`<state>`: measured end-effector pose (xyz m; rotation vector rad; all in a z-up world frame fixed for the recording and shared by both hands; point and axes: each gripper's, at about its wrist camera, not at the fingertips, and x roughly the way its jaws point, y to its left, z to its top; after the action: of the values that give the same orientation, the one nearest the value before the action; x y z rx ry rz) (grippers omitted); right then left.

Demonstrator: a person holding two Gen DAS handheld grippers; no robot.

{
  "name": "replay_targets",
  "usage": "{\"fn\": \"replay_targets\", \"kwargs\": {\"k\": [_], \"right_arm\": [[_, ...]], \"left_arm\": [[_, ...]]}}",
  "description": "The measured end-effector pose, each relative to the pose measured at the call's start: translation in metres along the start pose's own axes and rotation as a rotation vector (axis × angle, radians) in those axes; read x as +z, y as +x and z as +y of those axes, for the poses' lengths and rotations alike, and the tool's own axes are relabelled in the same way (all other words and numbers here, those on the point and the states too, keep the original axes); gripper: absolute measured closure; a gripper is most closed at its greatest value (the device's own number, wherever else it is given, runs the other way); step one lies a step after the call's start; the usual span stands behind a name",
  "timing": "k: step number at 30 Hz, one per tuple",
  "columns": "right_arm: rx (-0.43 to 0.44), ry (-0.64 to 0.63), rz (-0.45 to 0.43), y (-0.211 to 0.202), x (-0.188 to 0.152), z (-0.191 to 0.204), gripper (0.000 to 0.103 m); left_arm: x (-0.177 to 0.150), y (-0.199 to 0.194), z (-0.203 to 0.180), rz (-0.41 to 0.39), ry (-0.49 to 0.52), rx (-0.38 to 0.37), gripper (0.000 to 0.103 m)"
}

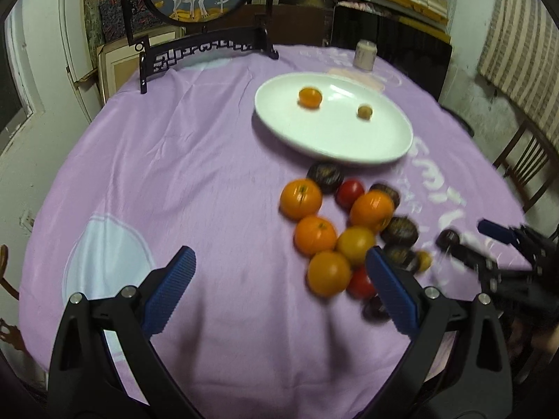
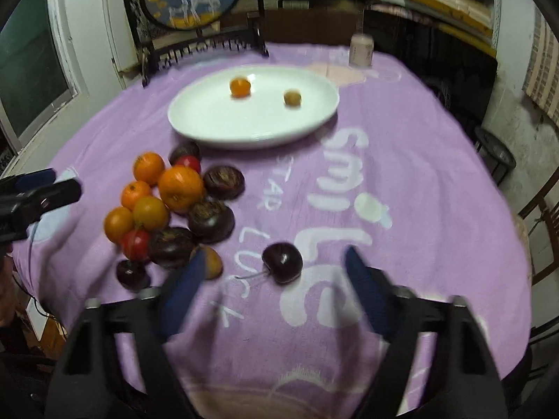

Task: Organize fruits
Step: 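Move both open tools back to the fruit pile, then grasp a dark plum with the right tool while the left tool grasps an orange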

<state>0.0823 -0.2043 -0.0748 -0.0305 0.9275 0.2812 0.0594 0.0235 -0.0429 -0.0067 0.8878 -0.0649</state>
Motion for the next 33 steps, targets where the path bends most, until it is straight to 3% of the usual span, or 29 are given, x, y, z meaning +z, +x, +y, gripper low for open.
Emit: {"fn": "replay_targets", "kwargs": {"k": [4,8,16,22,24,25,26,33], "right_arm": [[0.039,0.023,0.044,0.027,-0.002,-0.004,0.072],[0.068,0.029,0.011,0.011,-0.003,-0.003,0.072],[0.041,0.03,-0.015,-0.011,-0.006,-0.007,0.072],[0.053,0.04,-0.017,-0.012,-0.008,-0.009,0.072],[0.057,0.044,-0.022,-0.014,-0.008,-0.01,0.072],[0.059,0.045,-0.023,-0.013,-0.008,-0.01,0.072],[0.062,0.046,-0.023,-0.013,-0.008,-0.009,0.072],[0.094,0.043,-0.041,-0.017,-0.005,-0.006,0.072]], "left_arm": [[-0.016,0.004,0.005,0.035,0.011,0.018,0.004],[-0.026,0.014,0.012,0.081,0.011,0.04,0.004],[-0.036,0.036,-0.005,0.139,0.051,-0.034,0.005],[-0.028,0.055,-0.021,0.107,0.073,-0.017,0.023],[-0.024,0.056,-0.022,0.089,0.065,-0.033,0.034],[-0.022,0.055,-0.024,0.079,0.063,-0.056,0.055],[-0.02,0.054,-0.026,0.075,0.063,-0.08,0.066],[-0.019,0.038,-0.027,0.068,0.038,-0.118,0.066]]}}
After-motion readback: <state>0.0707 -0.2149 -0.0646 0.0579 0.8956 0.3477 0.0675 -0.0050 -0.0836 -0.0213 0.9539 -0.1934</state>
